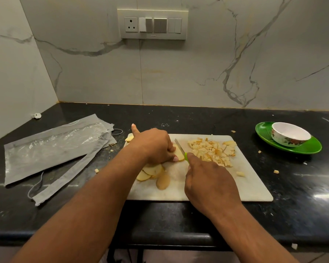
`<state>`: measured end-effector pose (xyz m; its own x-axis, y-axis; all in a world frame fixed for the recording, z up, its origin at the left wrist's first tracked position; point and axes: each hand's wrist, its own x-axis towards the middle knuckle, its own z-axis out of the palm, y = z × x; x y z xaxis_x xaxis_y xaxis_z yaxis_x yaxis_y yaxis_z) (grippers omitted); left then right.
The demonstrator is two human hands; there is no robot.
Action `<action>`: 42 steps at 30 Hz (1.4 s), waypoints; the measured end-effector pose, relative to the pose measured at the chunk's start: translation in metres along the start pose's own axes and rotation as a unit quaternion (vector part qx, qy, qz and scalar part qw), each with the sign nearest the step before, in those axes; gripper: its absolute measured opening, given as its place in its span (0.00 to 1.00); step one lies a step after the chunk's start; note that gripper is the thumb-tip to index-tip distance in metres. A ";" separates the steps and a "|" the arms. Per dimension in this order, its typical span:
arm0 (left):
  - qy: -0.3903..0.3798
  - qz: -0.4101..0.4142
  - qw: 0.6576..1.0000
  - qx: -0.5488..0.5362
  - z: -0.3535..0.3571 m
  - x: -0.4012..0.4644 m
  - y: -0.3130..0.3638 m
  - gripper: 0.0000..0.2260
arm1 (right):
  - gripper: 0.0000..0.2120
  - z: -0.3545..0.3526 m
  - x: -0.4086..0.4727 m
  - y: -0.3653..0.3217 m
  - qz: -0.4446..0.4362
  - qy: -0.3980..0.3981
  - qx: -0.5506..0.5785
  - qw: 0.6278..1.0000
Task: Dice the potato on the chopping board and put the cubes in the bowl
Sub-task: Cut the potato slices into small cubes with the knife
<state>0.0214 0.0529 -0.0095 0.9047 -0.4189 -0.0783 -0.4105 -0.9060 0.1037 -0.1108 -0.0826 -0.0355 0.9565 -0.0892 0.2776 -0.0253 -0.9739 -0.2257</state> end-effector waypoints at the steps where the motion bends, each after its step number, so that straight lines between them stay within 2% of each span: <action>1: 0.000 -0.002 1.000 0.006 0.000 0.001 0.001 0.21 | 0.25 0.001 0.000 0.000 -0.004 -0.005 -0.001 1.000; 14: -0.001 -0.044 0.999 0.025 -0.006 0.001 0.014 0.20 | 0.29 -0.007 -0.042 0.003 -0.020 -0.060 -0.057 0.996; 19: 0.009 -0.029 1.000 0.007 0.005 0.004 0.003 0.20 | 0.30 -0.018 -0.075 0.003 0.014 -0.097 -0.063 0.993; 26: 0.009 -0.017 1.000 -0.001 0.006 -0.004 0.001 0.21 | 0.27 -0.021 -0.039 -0.004 0.003 0.017 -0.056 0.998; 33: 0.014 -0.018 1.000 -0.014 0.008 -0.007 0.001 0.19 | 0.24 0.003 0.002 -0.011 -0.004 -0.005 -0.034 0.999; 38: 0.011 -0.016 1.000 -0.008 0.008 -0.005 0.001 0.18 | 0.28 -0.004 -0.029 -0.004 -0.018 -0.044 -0.043 0.998; 42: 0.005 -0.010 1.000 -0.007 0.007 -0.006 0.000 0.19 | 0.29 -0.023 -0.065 -0.006 0.017 -0.122 -0.040 0.992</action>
<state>0.0153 0.0547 -0.0157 0.9136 -0.4005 -0.0697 -0.3913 -0.9129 0.1165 -0.1800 -0.0757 -0.0307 0.9963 -0.0779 0.0358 -0.0715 -0.9856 -0.1534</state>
